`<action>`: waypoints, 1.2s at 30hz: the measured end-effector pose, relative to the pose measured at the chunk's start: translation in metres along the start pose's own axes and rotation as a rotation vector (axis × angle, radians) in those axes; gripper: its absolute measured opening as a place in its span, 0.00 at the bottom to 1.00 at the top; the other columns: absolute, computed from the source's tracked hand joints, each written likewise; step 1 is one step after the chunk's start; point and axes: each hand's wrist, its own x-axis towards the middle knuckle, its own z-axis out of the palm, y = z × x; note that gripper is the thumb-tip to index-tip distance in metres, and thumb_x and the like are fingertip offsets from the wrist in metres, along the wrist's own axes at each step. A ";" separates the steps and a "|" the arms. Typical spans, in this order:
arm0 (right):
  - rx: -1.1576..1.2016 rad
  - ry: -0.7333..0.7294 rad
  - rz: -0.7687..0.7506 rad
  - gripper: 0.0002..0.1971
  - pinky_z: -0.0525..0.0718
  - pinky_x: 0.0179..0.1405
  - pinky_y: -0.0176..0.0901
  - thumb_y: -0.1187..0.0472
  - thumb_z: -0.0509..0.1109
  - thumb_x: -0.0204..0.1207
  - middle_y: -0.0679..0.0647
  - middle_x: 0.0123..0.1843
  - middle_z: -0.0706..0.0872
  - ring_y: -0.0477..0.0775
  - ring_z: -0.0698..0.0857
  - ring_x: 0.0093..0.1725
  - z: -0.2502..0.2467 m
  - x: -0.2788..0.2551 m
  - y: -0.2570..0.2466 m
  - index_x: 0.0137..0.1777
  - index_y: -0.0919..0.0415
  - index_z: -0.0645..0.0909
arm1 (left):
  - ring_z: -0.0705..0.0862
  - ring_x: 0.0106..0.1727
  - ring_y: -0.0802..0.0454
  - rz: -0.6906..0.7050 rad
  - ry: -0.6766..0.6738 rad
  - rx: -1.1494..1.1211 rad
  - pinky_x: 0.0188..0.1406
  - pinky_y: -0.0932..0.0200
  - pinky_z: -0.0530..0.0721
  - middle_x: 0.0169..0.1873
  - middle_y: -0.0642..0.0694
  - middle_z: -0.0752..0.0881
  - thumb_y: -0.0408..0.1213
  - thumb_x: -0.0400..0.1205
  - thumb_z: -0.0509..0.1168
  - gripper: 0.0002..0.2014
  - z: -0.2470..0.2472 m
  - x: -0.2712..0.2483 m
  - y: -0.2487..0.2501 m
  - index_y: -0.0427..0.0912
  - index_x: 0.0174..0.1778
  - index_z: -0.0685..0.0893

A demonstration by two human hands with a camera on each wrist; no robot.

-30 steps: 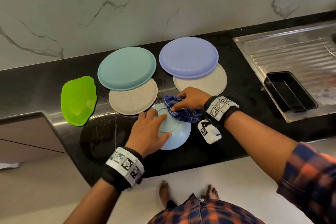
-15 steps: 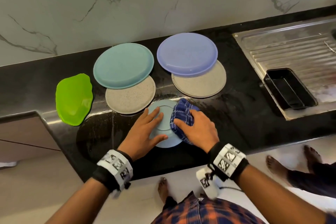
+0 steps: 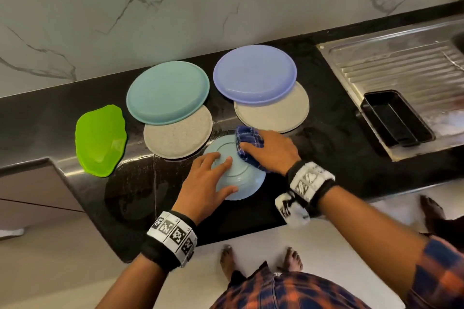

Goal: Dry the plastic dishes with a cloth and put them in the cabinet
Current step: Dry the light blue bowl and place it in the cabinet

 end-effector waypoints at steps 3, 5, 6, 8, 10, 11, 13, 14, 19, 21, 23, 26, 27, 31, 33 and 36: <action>0.120 0.110 0.087 0.26 0.81 0.54 0.51 0.28 0.66 0.71 0.51 0.56 0.84 0.60 0.85 0.56 0.019 -0.043 0.014 0.57 0.47 0.79 | 0.70 0.74 0.41 -0.006 0.016 0.017 0.76 0.50 0.69 0.76 0.44 0.73 0.58 0.76 0.72 0.35 0.003 0.003 0.002 0.50 0.79 0.75; 0.166 0.096 0.098 0.19 0.74 0.45 0.48 0.33 0.70 0.73 0.48 0.47 0.78 0.56 0.82 0.48 0.029 -0.068 0.017 0.46 0.46 0.72 | 0.70 0.72 0.42 -0.020 0.017 0.018 0.75 0.52 0.68 0.75 0.45 0.73 0.59 0.76 0.72 0.35 0.004 0.004 0.004 0.50 0.79 0.76; 0.176 0.079 0.092 0.19 0.70 0.43 0.46 0.36 0.72 0.74 0.46 0.45 0.76 0.53 0.79 0.45 0.033 -0.077 0.017 0.44 0.46 0.69 | 0.70 0.71 0.43 -0.023 0.015 0.012 0.75 0.52 0.69 0.74 0.45 0.73 0.59 0.76 0.72 0.35 0.004 0.005 0.004 0.50 0.78 0.76; 0.159 0.044 0.056 0.19 0.67 0.43 0.46 0.38 0.73 0.75 0.45 0.44 0.75 0.51 0.77 0.44 0.034 -0.080 0.017 0.45 0.46 0.67 | 0.73 0.68 0.42 -0.029 0.016 -0.001 0.72 0.51 0.71 0.72 0.44 0.76 0.60 0.74 0.73 0.35 0.002 0.008 0.004 0.49 0.75 0.79; 0.127 0.012 0.033 0.18 0.68 0.43 0.47 0.40 0.72 0.75 0.46 0.45 0.77 0.53 0.78 0.45 0.028 -0.071 0.018 0.45 0.47 0.67 | 0.74 0.67 0.41 -0.027 0.007 -0.009 0.70 0.49 0.72 0.69 0.44 0.77 0.59 0.72 0.76 0.35 0.000 0.010 0.004 0.49 0.74 0.81; 0.121 0.014 0.025 0.17 0.70 0.43 0.47 0.40 0.72 0.75 0.47 0.46 0.78 0.54 0.79 0.46 0.024 -0.064 0.019 0.46 0.47 0.69 | 0.75 0.66 0.40 -0.027 -0.002 -0.004 0.70 0.49 0.73 0.69 0.43 0.78 0.58 0.71 0.77 0.35 -0.001 0.011 0.003 0.49 0.73 0.81; 0.098 0.037 0.001 0.13 0.77 0.48 0.50 0.41 0.70 0.76 0.48 0.52 0.81 0.57 0.83 0.52 0.014 -0.046 0.021 0.51 0.46 0.74 | 0.75 0.66 0.39 -0.027 -0.010 -0.002 0.70 0.47 0.74 0.68 0.43 0.78 0.56 0.70 0.79 0.35 -0.002 0.012 0.004 0.48 0.73 0.82; 0.076 0.047 -0.016 0.14 0.79 0.52 0.50 0.42 0.69 0.77 0.50 0.57 0.82 0.58 0.84 0.56 0.010 -0.034 0.020 0.57 0.45 0.77 | 0.76 0.64 0.38 -0.020 0.001 -0.004 0.68 0.46 0.75 0.67 0.42 0.79 0.55 0.70 0.79 0.34 -0.002 0.013 0.002 0.47 0.72 0.83; -0.070 -0.057 -0.175 0.18 0.76 0.52 0.47 0.48 0.70 0.78 0.59 0.62 0.81 0.63 0.83 0.60 -0.005 0.025 -0.004 0.65 0.52 0.83 | 0.82 0.58 0.40 0.024 0.105 -0.046 0.60 0.46 0.82 0.60 0.42 0.82 0.51 0.68 0.82 0.29 0.007 0.003 0.001 0.42 0.63 0.87; -0.244 -0.107 -0.292 0.22 0.78 0.59 0.51 0.45 0.70 0.78 0.56 0.67 0.79 0.64 0.80 0.63 -0.002 0.031 -0.015 0.71 0.49 0.81 | 0.81 0.58 0.45 -0.009 0.151 -0.102 0.59 0.49 0.83 0.60 0.45 0.80 0.51 0.67 0.82 0.29 0.006 -0.001 0.003 0.40 0.59 0.84; -0.371 -0.128 -0.372 0.25 0.79 0.62 0.57 0.42 0.68 0.78 0.52 0.71 0.77 0.64 0.78 0.63 0.004 0.028 -0.021 0.74 0.45 0.78 | 0.76 0.62 0.51 -0.120 0.191 -0.232 0.60 0.55 0.79 0.65 0.47 0.72 0.52 0.64 0.84 0.38 0.006 -0.005 0.001 0.40 0.65 0.78; -0.362 -0.107 -0.422 0.26 0.81 0.58 0.60 0.39 0.65 0.75 0.52 0.68 0.78 0.64 0.79 0.60 0.005 0.014 -0.014 0.72 0.44 0.80 | 0.69 0.67 0.56 -0.253 0.217 -0.403 0.67 0.58 0.72 0.65 0.53 0.67 0.51 0.57 0.87 0.53 0.009 0.000 -0.007 0.44 0.76 0.70; -0.346 -0.097 -0.449 0.26 0.82 0.57 0.60 0.38 0.64 0.74 0.53 0.66 0.78 0.64 0.79 0.59 0.005 0.008 -0.009 0.71 0.44 0.81 | 0.69 0.67 0.58 -0.284 0.186 -0.445 0.68 0.58 0.72 0.65 0.54 0.70 0.54 0.55 0.88 0.54 0.012 0.003 -0.011 0.47 0.76 0.71; -0.324 -0.097 -0.438 0.22 0.82 0.58 0.58 0.41 0.67 0.79 0.50 0.68 0.77 0.58 0.80 0.64 -0.007 -0.017 0.011 0.72 0.42 0.80 | 0.79 0.67 0.56 -0.322 0.087 -0.487 0.66 0.46 0.82 0.64 0.57 0.81 0.69 0.48 0.84 0.54 0.026 0.012 -0.024 0.62 0.73 0.74; -0.314 -0.072 -0.407 0.21 0.83 0.57 0.57 0.41 0.67 0.79 0.50 0.68 0.77 0.59 0.80 0.63 -0.009 -0.012 0.004 0.72 0.41 0.80 | 0.78 0.68 0.53 -0.325 0.100 -0.475 0.68 0.45 0.80 0.65 0.54 0.79 0.66 0.48 0.83 0.56 0.023 0.012 -0.023 0.57 0.74 0.74; -0.420 -0.051 -0.435 0.21 0.80 0.55 0.54 0.46 0.67 0.78 0.49 0.69 0.78 0.63 0.79 0.63 0.002 0.008 -0.028 0.71 0.41 0.80 | 0.75 0.68 0.52 -0.331 0.110 -0.504 0.66 0.52 0.77 0.65 0.50 0.76 0.58 0.51 0.85 0.54 0.019 0.010 -0.019 0.51 0.75 0.73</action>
